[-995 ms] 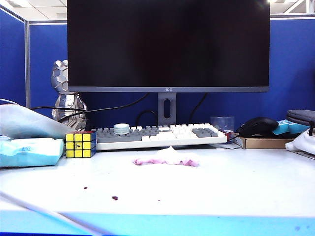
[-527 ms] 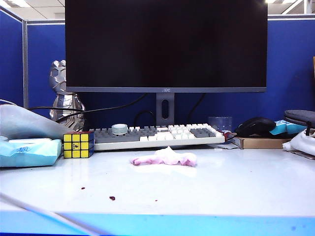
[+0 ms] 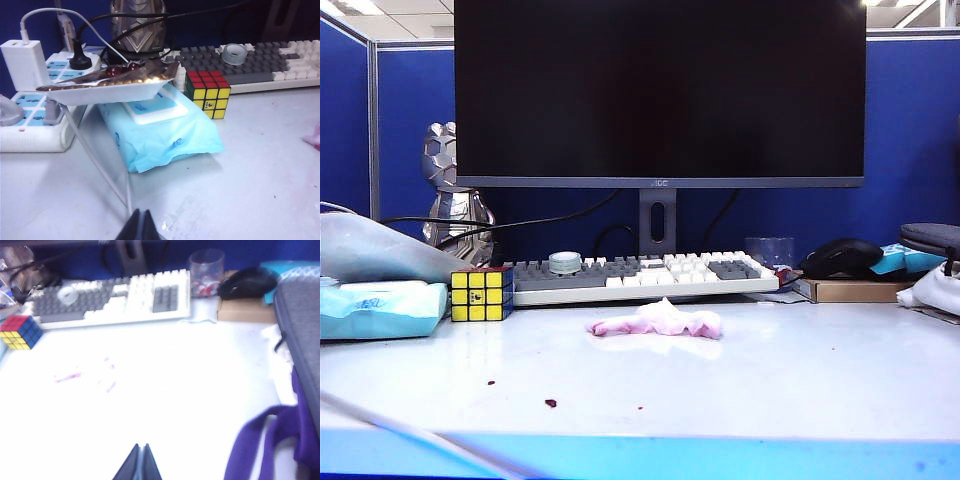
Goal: Use the wet wipes on the table to wipe the cherry juice off the table, then put the wipes back on the table.
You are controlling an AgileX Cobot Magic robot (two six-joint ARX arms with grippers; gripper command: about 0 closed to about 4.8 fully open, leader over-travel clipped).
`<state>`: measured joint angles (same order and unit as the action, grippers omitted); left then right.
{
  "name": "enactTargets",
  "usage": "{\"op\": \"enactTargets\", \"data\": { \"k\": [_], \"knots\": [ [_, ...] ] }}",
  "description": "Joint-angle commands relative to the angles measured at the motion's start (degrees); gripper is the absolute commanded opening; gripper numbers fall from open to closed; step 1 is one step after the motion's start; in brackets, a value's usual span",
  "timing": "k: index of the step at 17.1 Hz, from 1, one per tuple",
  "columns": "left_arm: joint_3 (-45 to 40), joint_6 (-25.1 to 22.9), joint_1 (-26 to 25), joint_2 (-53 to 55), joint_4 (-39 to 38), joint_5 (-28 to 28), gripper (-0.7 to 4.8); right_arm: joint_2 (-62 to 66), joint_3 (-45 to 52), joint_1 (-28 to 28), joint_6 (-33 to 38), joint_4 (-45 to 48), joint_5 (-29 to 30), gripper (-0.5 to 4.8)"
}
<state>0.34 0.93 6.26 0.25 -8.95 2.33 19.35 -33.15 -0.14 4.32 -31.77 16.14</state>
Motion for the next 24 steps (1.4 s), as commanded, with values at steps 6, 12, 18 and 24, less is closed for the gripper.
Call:
{"op": "enactTargets", "data": {
  "k": [6,12,18,24],
  "knots": [
    [-0.04,-0.09,-0.07,-0.15,-0.81,-0.02,0.04,-17.25,14.67,-4.35,0.00,16.33,-1.25,-0.01],
    [-0.02,-0.09,-0.07,-0.15,-0.81,0.02,0.04,-19.17,19.45,-6.82,0.07,19.54,-2.01,-0.01],
    [-0.02,-0.09,-0.07,-0.15,-0.81,0.00,0.04,-19.19,28.35,-6.82,0.46,20.87,-1.73,-0.01],
    [-0.02,-0.09,-0.07,-0.15,-0.79,0.02,0.04,-19.21,31.78,-6.80,0.66,20.20,0.63,-0.01]
  ]
}}
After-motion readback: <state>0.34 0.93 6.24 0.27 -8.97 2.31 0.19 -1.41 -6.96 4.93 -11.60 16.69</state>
